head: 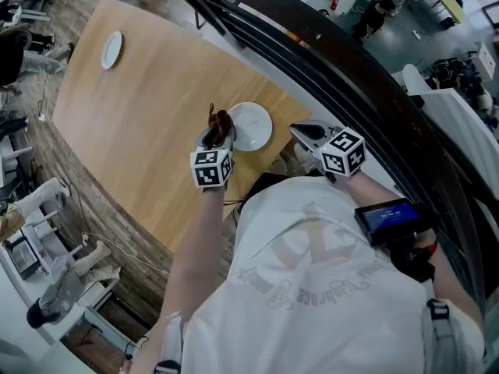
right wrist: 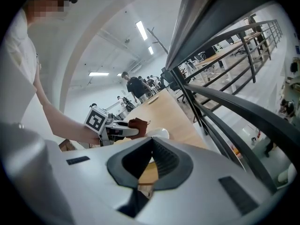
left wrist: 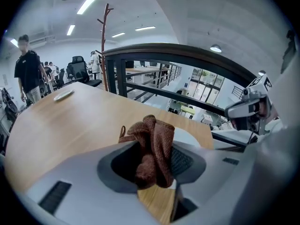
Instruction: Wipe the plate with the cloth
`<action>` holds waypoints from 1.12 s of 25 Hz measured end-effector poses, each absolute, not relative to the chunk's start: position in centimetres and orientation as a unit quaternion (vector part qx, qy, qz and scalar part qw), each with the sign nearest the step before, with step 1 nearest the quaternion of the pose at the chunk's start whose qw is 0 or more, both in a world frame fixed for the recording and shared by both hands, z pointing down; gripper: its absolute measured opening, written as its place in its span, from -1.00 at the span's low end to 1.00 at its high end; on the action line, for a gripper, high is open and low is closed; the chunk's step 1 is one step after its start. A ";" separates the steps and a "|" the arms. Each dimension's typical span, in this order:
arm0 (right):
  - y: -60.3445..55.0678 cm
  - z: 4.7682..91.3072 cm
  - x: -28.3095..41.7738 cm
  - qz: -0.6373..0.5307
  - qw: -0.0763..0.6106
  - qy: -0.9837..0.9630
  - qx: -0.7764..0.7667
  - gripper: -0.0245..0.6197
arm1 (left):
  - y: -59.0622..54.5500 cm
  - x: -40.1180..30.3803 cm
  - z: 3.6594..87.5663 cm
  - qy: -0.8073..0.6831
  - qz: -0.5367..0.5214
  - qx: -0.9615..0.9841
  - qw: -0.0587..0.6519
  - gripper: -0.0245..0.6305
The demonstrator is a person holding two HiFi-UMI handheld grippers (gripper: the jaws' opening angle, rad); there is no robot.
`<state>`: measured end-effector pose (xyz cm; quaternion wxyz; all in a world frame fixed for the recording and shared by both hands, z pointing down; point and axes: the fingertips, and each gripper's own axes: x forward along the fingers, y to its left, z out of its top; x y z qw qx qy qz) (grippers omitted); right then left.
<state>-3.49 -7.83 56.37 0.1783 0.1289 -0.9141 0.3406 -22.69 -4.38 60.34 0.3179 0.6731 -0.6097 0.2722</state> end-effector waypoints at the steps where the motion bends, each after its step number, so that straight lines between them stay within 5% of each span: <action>1: -7.8 56.4 -3.5 0.341 0.178 -0.914 0.128 -0.88 | -4.1 -23.0 60.4 -0.613 0.274 0.670 0.318 -0.41; 28: -8.5 57.3 -1.9 0.352 0.178 -0.907 0.147 -0.88 | -7.1 -10.7 61.3 -0.498 0.284 0.766 0.289 -0.41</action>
